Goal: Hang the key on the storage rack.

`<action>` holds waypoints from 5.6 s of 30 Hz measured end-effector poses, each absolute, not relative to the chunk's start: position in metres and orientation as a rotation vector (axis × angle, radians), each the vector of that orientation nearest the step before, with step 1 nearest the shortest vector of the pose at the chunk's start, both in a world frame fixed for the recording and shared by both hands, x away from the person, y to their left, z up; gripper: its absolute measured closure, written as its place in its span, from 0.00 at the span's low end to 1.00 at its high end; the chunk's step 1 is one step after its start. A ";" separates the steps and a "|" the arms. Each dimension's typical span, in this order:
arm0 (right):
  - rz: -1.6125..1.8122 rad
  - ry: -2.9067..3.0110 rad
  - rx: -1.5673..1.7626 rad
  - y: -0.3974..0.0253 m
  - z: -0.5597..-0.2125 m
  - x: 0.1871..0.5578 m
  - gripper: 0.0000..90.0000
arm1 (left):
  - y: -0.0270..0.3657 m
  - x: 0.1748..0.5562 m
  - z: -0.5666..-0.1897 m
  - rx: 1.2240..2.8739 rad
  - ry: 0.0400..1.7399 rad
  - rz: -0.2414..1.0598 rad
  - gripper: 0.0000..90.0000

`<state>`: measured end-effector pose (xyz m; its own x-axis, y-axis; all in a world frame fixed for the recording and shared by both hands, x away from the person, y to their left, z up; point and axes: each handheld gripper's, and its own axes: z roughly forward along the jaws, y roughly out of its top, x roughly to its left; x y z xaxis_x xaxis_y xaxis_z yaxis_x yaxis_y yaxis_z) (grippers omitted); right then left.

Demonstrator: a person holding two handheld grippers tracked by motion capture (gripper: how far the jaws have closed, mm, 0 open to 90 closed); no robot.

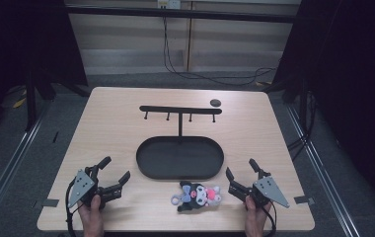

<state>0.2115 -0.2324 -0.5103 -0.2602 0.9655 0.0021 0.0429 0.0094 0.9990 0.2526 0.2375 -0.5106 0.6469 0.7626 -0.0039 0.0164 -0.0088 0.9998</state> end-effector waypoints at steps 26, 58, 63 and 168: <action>1.365 1.558 1.155 -0.228 -0.506 0.216 0.27 | 0.237 0.253 -0.511 1.468 0.692 0.663 0.17; 1.402 2.032 1.090 -0.207 -0.463 0.234 0.48 | 0.238 0.253 -0.510 1.480 0.694 0.669 0.17; 1.402 2.077 1.085 -0.202 -0.457 0.239 0.42 | 0.238 0.253 -0.510 1.478 0.690 0.667 0.17; 0.223 3.257 0.365 -0.051 -0.466 0.294 0.93 | 0.237 0.253 -0.511 1.471 0.688 0.654 0.17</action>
<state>0.2943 -0.0509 -0.4661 -0.9652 0.2092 0.1568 0.2287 0.9663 0.1182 0.2527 0.2371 -0.5107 0.6531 0.7571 -0.0165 0.0215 0.0033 0.9998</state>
